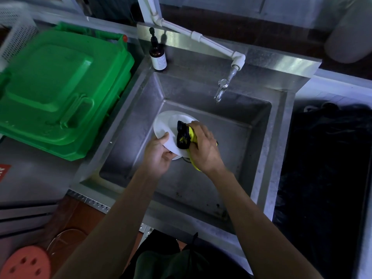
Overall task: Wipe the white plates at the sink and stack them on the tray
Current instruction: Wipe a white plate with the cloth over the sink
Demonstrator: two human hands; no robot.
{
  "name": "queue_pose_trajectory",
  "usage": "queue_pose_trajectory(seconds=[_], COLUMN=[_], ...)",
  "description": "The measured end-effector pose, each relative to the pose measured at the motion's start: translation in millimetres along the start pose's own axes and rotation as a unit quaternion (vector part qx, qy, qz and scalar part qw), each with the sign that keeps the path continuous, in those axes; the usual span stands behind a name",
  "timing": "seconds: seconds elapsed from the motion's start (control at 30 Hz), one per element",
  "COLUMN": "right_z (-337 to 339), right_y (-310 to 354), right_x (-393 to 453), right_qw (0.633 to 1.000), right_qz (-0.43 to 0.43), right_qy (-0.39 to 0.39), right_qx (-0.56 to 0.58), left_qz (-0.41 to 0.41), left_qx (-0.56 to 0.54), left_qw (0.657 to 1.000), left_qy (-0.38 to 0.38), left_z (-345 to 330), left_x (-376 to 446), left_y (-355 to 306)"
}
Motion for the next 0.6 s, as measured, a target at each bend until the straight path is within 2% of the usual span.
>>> queue_pose_trajectory(seconds=[0.07,0.17,0.3,0.4,0.6], right_z=[0.4,1.7,0.6,-4.4,-14.3], right_y=[4.8,7.5,9.2,8.8,12.0], right_x=[-5.7,-12.8,-11.2,-9.7,-20.9], right_qw=[1.000,1.000,0.999,0.996,0.995], right_qz=[0.003,-0.001,-0.011,-0.002,0.003], right_qy=[0.009,0.009,-0.043,-0.072,-0.075], right_qx=[-0.012,0.008,-0.006,-0.056,-0.066], left_qz=[-0.008,-0.012,-0.015,-0.012,-0.010], left_qx=[-0.012,-0.021,-0.019,-0.039,-0.055], left_qw=[0.999,0.999,0.998,0.998,0.998], left_qy=[0.033,0.042,0.061,0.047,0.024], left_z=[-2.4,-4.0,-6.2,-7.5,-11.0], left_x=[-0.8,-0.8,-0.3,-1.4,-4.2], left_y=[-0.3,-0.6,3.1,3.9,0.9])
Point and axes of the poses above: each hand's wrist, its own x-axis towards the middle knuckle, its own z-axis out of the back of the hand, y = z × x, the point moved 4 cm from there along x, towards the middle knuckle, and after that the axes turned 3 degrees about -x, right-handed, at the moved point
